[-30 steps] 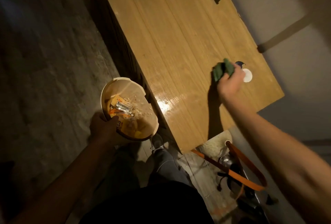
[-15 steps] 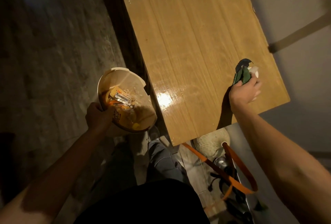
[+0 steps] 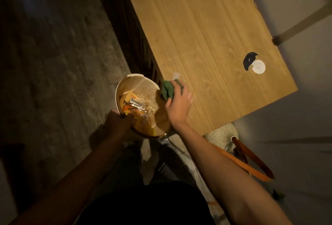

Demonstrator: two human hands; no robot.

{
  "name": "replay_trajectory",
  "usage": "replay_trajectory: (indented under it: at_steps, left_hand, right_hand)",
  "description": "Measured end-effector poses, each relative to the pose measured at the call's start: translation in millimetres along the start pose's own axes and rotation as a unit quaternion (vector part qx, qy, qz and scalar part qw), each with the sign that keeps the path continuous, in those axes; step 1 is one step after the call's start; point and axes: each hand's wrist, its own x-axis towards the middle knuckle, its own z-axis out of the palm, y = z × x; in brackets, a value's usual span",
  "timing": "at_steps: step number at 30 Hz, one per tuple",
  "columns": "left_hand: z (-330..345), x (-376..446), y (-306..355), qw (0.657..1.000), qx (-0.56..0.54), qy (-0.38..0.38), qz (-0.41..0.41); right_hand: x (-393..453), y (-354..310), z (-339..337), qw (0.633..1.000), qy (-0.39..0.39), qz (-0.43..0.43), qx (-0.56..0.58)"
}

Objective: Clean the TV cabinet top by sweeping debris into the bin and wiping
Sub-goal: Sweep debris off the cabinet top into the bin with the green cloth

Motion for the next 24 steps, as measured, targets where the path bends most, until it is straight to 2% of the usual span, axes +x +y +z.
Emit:
replay_trajectory:
  at_steps: [2,4,9,12,14,20,24]
  left_hand:
    - [-3,-1,1,1.000,0.004,-0.003,0.010]
    - [-4,-2,2,1.000,0.005,-0.012,0.003]
    - [-6,-2,0,0.999,0.034,-0.018,0.009]
    - [-2,-7,-7,0.999,0.032,-0.012,0.016]
    - [2,-11,-11,1.000,0.022,-0.007,0.013]
    - [14,-21,-20,1.000,0.028,0.012,-0.001]
    - [22,-29,-24,0.999,0.021,0.024,-0.009]
  right_hand:
    - [-22,-13,16,0.996,-0.059,-0.067,-0.026]
    - [-47,-22,30,0.989,-0.109,-0.096,-0.030]
    - [-72,-20,30,0.994,-0.075,-0.057,0.048]
    - [-54,-3,0,0.990,-0.071,-0.056,0.108]
    - [-31,16,-26,0.989,-0.041,-0.043,0.135]
    - [79,123,-123,0.983,0.116,0.120,0.072]
    - [144,214,-178,0.957,0.165,0.238,0.019]
